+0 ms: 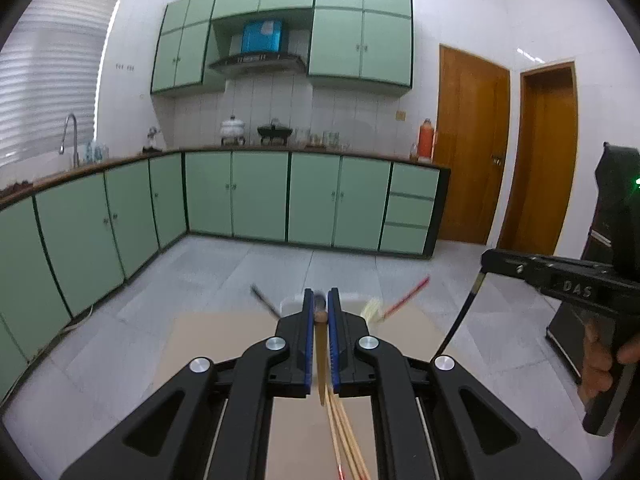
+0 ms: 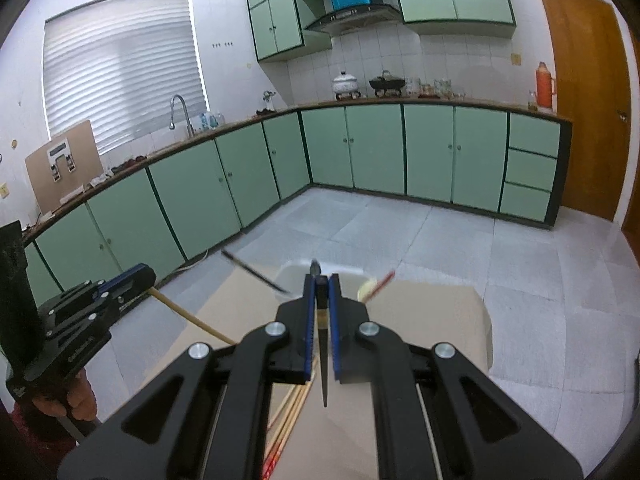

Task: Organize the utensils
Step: 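Lift both chopsticks and carry them over the white holder, then lower both chopsticks into the holder and open both grippers, then withdraw both grippers from the holder back toward the remaining chopsticks, then lower the right gripper onto a red-patterned chopstick and close it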

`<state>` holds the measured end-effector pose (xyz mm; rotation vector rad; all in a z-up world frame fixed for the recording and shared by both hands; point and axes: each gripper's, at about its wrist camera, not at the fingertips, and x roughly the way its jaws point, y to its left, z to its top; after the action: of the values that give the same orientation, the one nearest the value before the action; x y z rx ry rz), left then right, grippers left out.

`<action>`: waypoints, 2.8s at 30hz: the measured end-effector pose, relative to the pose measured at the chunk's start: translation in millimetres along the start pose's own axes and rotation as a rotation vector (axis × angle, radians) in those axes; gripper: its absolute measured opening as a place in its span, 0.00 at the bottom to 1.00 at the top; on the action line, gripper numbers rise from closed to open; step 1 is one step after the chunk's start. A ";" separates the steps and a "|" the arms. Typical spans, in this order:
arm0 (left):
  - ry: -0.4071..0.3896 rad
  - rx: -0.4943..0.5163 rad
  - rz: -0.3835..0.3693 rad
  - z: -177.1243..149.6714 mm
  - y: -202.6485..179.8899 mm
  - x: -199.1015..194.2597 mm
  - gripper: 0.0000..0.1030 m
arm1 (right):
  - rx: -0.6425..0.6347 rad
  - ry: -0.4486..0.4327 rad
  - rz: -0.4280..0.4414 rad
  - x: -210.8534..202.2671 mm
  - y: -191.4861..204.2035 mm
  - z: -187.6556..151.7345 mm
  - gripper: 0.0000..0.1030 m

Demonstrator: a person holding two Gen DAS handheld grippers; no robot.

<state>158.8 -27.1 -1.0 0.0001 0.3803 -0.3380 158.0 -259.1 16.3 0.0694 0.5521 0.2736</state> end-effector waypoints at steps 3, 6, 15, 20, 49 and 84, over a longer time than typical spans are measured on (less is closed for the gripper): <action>-0.052 0.005 -0.008 23.5 -1.1 -4.7 0.06 | -0.012 -0.031 0.009 -0.7 0.9 22.0 0.06; -0.110 0.007 -0.013 48.5 -1.2 -9.3 0.06 | -0.030 -0.072 0.005 -0.3 1.4 47.4 0.06; -0.211 0.018 0.002 102.4 1.9 31.7 0.06 | -0.040 -0.129 -0.048 45.1 -15.9 101.6 0.06; -0.148 0.008 0.012 94.8 5.7 82.4 0.06 | -0.009 -0.103 -0.046 85.2 -29.8 95.7 0.06; -0.026 -0.059 0.060 12.3 21.4 66.2 0.65 | 0.016 -0.149 -0.177 39.8 -23.4 0.2 0.88; 0.231 -0.056 0.143 -221.9 24.9 -19.7 0.82 | 0.015 0.067 -0.233 20.1 61.4 -250.6 0.68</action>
<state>68.8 16.8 -201.7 0.0119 0.6151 -0.1863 27.8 -196.6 -198.4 0.0102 0.6228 0.0447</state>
